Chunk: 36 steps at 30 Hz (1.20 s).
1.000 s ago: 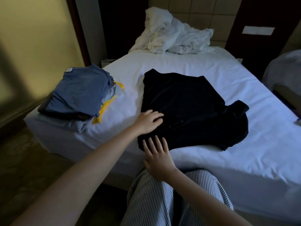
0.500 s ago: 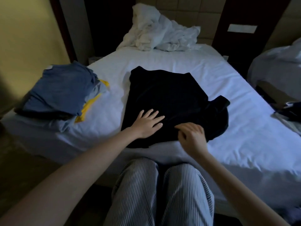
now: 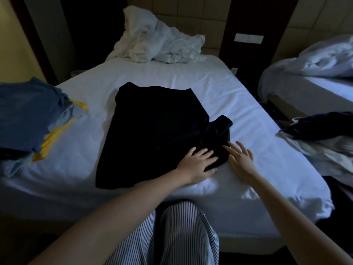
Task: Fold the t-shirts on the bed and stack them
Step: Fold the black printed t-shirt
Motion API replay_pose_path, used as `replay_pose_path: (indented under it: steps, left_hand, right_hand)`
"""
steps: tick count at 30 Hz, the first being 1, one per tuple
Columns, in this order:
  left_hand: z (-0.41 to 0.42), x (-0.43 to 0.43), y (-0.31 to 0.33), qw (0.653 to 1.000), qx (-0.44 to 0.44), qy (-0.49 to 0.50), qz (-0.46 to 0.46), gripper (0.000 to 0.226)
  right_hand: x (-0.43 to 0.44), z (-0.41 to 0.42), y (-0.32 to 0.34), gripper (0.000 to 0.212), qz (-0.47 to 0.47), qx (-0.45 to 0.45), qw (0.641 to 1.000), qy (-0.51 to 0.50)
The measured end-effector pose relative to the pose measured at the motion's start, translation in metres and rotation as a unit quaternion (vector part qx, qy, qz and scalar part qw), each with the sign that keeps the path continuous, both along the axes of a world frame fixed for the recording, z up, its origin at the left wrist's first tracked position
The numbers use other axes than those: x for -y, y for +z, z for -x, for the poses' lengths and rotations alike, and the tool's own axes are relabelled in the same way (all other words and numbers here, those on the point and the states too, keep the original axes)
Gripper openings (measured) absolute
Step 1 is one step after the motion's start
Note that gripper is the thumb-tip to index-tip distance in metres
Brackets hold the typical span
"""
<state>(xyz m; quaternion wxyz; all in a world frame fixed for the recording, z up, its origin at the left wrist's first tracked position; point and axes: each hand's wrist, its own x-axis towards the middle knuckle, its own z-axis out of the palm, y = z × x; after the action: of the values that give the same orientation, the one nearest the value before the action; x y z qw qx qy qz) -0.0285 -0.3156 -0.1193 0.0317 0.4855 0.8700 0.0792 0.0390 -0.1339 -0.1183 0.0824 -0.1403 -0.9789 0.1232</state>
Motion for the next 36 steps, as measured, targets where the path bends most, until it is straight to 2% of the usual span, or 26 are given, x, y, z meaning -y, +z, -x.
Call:
replay_pose_path:
  steps: [2,4,7,8,9,11,12,13,14,15,17,18,20,22,25,28,31,33,36]
  left_hand:
    - [0.001,0.0,-0.001,0.998,0.046,0.019,-0.04,0.048]
    - [-0.001,0.004,0.012,0.988,0.134,0.026,-0.072,0.047]
    - [-0.002,0.013,0.03,0.93,0.332,0.072,-0.143,0.046]
    - [-0.002,0.016,0.033,0.923,0.352,0.069,-0.138,0.046]
    - [-0.002,0.018,0.033,0.938,0.328,0.043,-0.101,0.047]
    - [0.0,0.017,0.024,0.981,0.188,-0.034,0.04,0.05]
    - [0.003,0.014,0.02,0.984,0.142,-0.055,0.095,0.053]
    - [0.005,0.009,0.018,0.982,0.131,-0.053,0.125,0.056]
    - [0.007,0.004,0.021,0.98,0.15,-0.04,0.124,0.058]
    - [0.008,-0.002,0.028,0.98,0.179,-0.025,0.084,0.062]
    - [0.016,-0.019,0.043,0.975,0.216,0.016,-0.052,0.061]
    - [0.02,-0.031,0.049,0.971,0.212,0.025,-0.105,0.051]
    - [0.027,-0.059,0.054,0.969,0.19,0.029,-0.155,0.027]
    - [0.032,-0.093,0.054,0.973,0.164,0.032,-0.161,0.025]
    - [0.04,-0.137,0.053,0.985,0.101,0.04,-0.133,0.035]
    - [0.054,-0.161,0.053,0.997,0.023,0.068,-0.009,0.047]
    - [0.063,-0.169,0.049,0.987,0.044,0.134,0.079,0.042]
    - [0.069,-0.174,0.044,0.989,0.047,0.125,0.057,0.03]
    - [0.072,-0.175,0.048,0.993,0.082,0.058,-0.063,0.018]
  right_hand:
    - [-0.011,0.001,-0.002,0.047,-0.029,0.012,0.999,0.025]
    - [-0.015,0.006,-0.003,0.041,-0.04,-0.021,0.998,0.047]
    - [-0.018,0.007,0.009,0.019,-0.03,-0.153,0.983,0.096]
    - [-0.021,0.002,0.015,0.018,-0.02,-0.156,0.982,0.1]
    - [-0.024,-0.004,0.021,0.023,-0.012,-0.127,0.987,0.101]
    - [-0.025,-0.019,0.021,0.028,-0.023,-0.065,0.991,0.117]
    - [-0.025,-0.026,0.012,0.031,-0.047,-0.073,0.987,0.132]
    - [-0.025,-0.034,0.001,0.035,-0.071,-0.083,0.984,0.144]
    - [-0.023,-0.04,-0.009,0.037,-0.09,-0.095,0.981,0.145]
    - [-0.021,-0.043,-0.016,0.038,-0.104,-0.11,0.979,0.136]
    - [-0.018,-0.046,-0.022,0.038,-0.124,-0.129,0.976,0.126]
    - [-0.018,-0.046,-0.021,0.037,-0.13,-0.133,0.975,0.122]
    - [-0.017,-0.048,-0.019,0.04,-0.131,-0.116,0.978,0.116]
    - [-0.014,-0.051,-0.018,0.049,-0.109,-0.092,0.983,0.114]
    - [-0.012,-0.053,-0.017,0.043,-0.069,-0.115,0.987,0.09]
    - [-0.012,-0.052,-0.017,0.043,-0.079,-0.142,0.984,0.079]
    - [-0.013,-0.051,-0.02,0.048,-0.077,-0.161,0.981,0.079]
    - [-0.016,-0.05,-0.022,0.047,-0.088,-0.176,0.977,0.082]
    - [-0.021,-0.047,-0.029,0.041,-0.122,-0.204,0.968,0.083]
